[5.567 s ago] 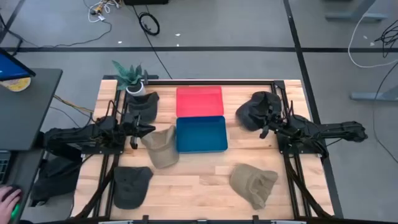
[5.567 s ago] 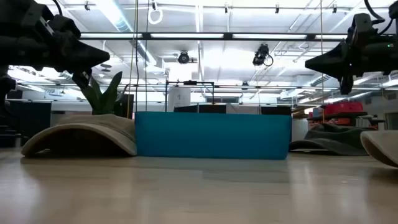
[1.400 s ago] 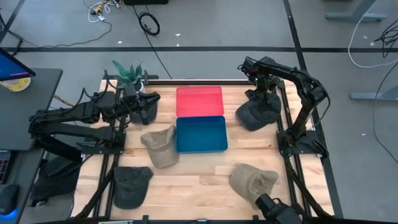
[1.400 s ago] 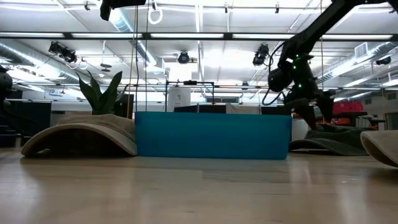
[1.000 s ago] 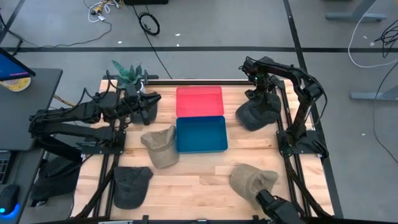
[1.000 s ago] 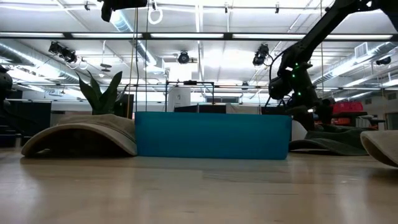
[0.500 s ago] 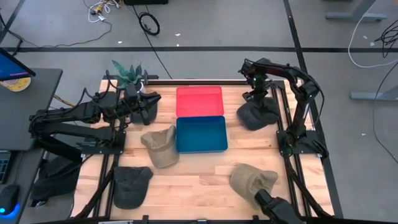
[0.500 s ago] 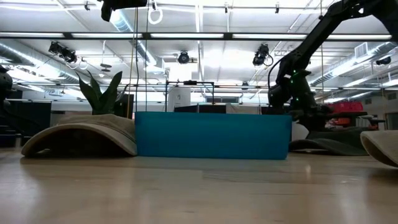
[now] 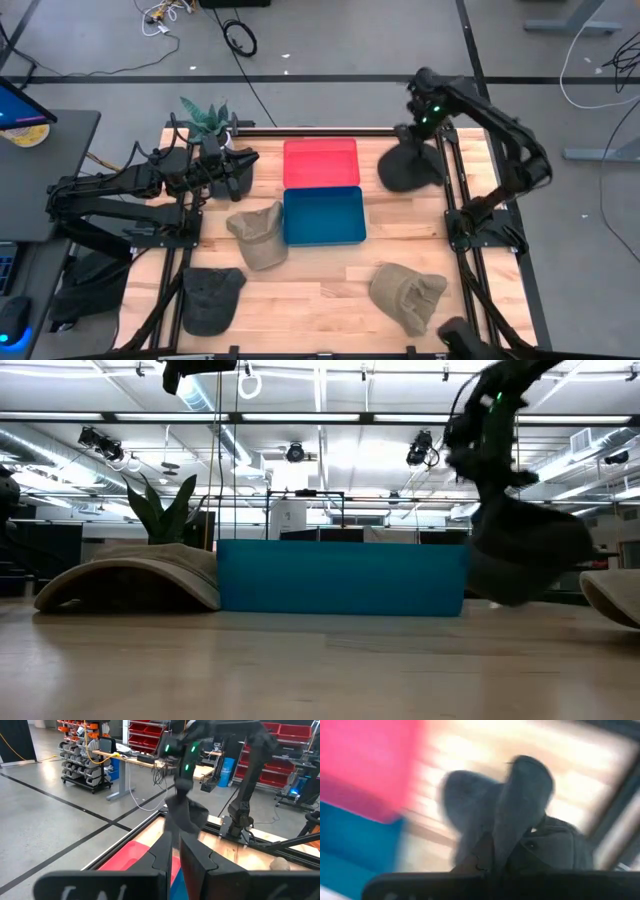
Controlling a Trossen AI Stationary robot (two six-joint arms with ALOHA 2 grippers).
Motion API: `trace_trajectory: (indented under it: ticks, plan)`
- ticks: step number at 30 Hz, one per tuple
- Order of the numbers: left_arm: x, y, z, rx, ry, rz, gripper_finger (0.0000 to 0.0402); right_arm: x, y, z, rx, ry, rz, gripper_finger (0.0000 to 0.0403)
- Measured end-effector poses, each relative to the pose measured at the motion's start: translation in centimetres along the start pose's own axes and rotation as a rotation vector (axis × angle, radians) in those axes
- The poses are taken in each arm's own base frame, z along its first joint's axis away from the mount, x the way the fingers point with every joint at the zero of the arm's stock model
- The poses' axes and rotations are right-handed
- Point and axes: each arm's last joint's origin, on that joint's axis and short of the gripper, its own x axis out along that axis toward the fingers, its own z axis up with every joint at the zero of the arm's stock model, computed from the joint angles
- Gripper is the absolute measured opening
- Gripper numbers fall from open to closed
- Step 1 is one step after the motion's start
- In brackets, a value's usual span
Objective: Pick & Place hat
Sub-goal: Put the top right black cap into the red bin
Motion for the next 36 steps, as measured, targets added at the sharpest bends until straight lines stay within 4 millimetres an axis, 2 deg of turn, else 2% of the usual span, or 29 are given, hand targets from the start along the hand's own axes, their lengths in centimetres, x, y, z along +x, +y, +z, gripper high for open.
trace_trajectory:
  ticks: [5, 9, 12, 15, 17, 20, 29, 36]
  plan:
    - [0.0, 0.0, 0.0, 0.034, 0.000, 0.000, 0.0039, -6.1, 1.4, -0.4, 0.068, -0.262, 0.187, 0.0006]
    - [0.0, 0.0, 0.0, 0.050, -0.001, 0.005, 0.0039, -9.9, 2.6, -0.1, 0.092, -0.398, 0.350, 0.0006]
    - [0.0, 0.0, 0.0, 0.051, -0.003, 0.017, 0.0039, -11.7, 4.1, 0.2, 0.092, -0.480, 0.495, 0.0006]
    - [0.0, 0.1, 0.0, 0.051, -0.003, 0.019, 0.0039, -12.2, 6.0, 0.7, 0.099, -0.514, 0.638, 0.0006]
    - [0.0, 0.1, 0.0, 0.052, -0.003, 0.019, 0.0039, -12.0, 7.3, 1.1, 0.104, -0.509, 0.698, 0.0006]
    - [0.0, 0.1, 0.0, 0.053, -0.003, 0.019, 0.0039, -10.6, 9.1, 1.9, 0.108, -0.465, 0.730, 0.0006]
    - [0.0, 0.1, 0.0, 0.050, -0.003, 0.019, 0.0039, -4.7, 13.4, 5.2, 0.113, -0.369, 0.741, 0.0006]
    - [0.0, 0.1, 0.0, 0.050, -0.003, 0.018, 0.0039, 0.7, 15.8, 6.2, 0.112, -0.286, 0.640, 0.0006]
